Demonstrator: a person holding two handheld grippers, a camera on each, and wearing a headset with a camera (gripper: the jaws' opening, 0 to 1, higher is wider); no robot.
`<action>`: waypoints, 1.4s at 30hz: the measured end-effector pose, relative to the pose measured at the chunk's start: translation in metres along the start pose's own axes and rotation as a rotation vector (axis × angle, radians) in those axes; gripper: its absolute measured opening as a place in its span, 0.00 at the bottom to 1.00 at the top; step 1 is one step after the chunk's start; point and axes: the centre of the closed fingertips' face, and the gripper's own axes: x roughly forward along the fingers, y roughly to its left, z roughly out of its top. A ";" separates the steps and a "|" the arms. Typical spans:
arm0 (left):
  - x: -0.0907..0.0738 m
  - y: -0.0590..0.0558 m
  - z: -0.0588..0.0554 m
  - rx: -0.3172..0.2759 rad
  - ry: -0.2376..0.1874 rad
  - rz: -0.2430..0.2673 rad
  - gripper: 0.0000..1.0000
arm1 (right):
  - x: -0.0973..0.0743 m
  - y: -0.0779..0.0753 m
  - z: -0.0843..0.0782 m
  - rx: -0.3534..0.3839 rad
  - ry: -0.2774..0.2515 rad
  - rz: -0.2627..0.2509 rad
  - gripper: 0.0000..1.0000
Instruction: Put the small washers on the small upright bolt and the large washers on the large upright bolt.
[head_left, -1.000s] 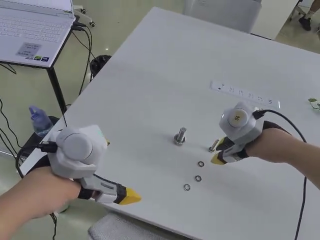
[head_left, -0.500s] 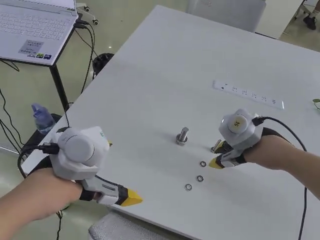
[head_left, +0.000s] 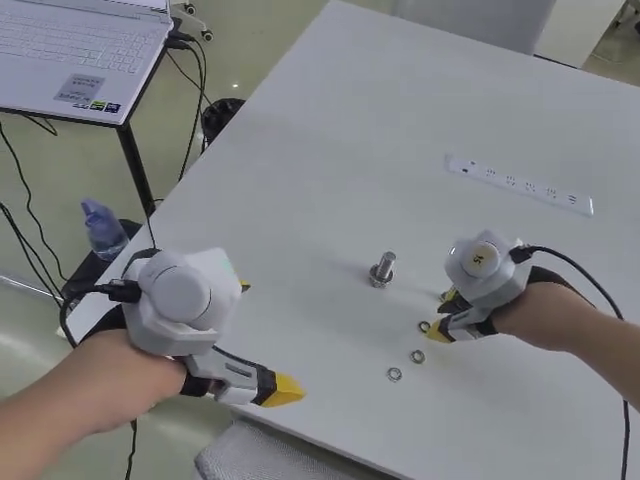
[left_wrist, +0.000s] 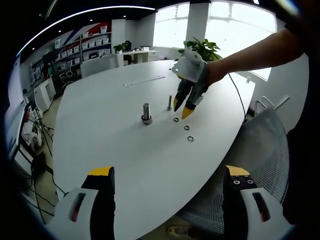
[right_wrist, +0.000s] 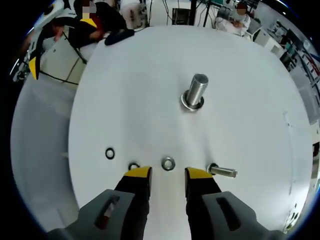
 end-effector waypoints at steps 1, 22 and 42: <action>0.000 0.000 0.000 -0.001 -0.001 0.000 0.89 | 0.001 0.000 0.000 -0.002 0.000 0.000 0.28; -0.008 0.008 0.001 0.004 -0.012 0.028 0.90 | 0.015 -0.001 -0.003 -0.017 0.031 -0.020 0.26; -0.005 0.004 -0.005 -0.007 0.003 0.015 0.86 | 0.015 -0.002 -0.002 0.007 0.051 -0.017 0.15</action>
